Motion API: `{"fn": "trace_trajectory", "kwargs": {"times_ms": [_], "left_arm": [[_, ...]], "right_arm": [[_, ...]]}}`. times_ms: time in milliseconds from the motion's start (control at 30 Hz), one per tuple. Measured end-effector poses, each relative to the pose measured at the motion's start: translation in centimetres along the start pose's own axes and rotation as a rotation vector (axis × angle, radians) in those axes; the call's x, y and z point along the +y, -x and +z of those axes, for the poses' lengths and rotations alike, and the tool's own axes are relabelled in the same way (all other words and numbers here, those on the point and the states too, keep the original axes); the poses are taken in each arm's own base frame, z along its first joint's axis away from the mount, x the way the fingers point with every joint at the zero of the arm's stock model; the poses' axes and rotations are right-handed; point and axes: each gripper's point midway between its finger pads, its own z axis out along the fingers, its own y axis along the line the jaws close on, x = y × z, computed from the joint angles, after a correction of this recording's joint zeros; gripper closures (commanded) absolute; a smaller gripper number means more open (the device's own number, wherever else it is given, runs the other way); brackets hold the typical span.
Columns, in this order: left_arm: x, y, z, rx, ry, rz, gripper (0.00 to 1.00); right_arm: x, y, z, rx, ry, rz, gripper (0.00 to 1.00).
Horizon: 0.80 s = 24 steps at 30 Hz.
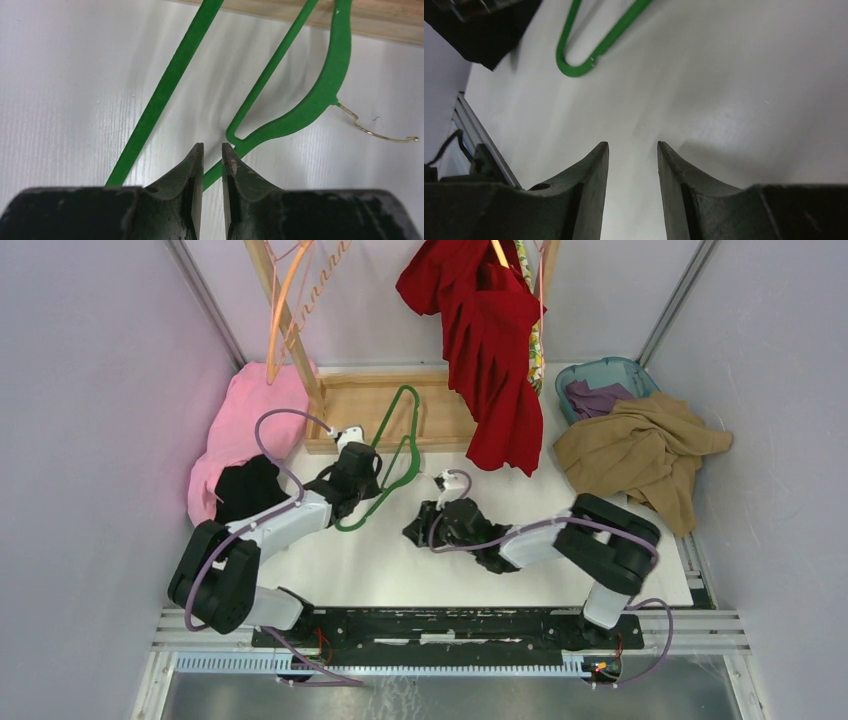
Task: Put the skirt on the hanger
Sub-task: Pick up the hanger at the center of the board.
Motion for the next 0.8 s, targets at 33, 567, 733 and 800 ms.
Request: {"fn": "trace_trajectory", "kwargs": {"times_ms": [33,567,733,800], "left_arm": [[0.1,-0.2,0.0,0.004,0.004,0.002,0.74],[2.1,-1.9,-0.9,0.017,0.039,0.036,0.73],[2.4,-1.9,-1.4,0.008,0.036,0.041,0.72],[2.3,-1.5,-1.7,-0.005,0.028,0.036,0.72]], "right_arm": [[0.8,0.0,1.1,-0.021,0.014,0.004,0.54],[5.0,-0.1,9.2,-0.315,0.069,0.13,0.53],[4.8,0.8,10.2,-0.372,0.029,0.187,0.53],[4.5,1.2,10.4,-0.389,0.006,0.207,0.54]]}}
